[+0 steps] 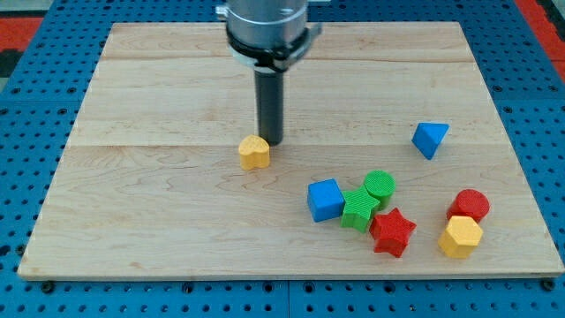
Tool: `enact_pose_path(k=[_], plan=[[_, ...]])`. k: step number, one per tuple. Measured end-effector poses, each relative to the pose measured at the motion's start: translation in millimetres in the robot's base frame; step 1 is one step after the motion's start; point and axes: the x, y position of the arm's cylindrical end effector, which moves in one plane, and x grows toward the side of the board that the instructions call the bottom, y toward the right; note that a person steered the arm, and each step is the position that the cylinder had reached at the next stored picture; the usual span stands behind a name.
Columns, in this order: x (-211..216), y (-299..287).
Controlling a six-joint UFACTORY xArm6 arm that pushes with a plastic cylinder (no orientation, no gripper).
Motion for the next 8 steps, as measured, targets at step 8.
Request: enact_pose_path(k=[8], plan=[[-31.7, 130.5]])
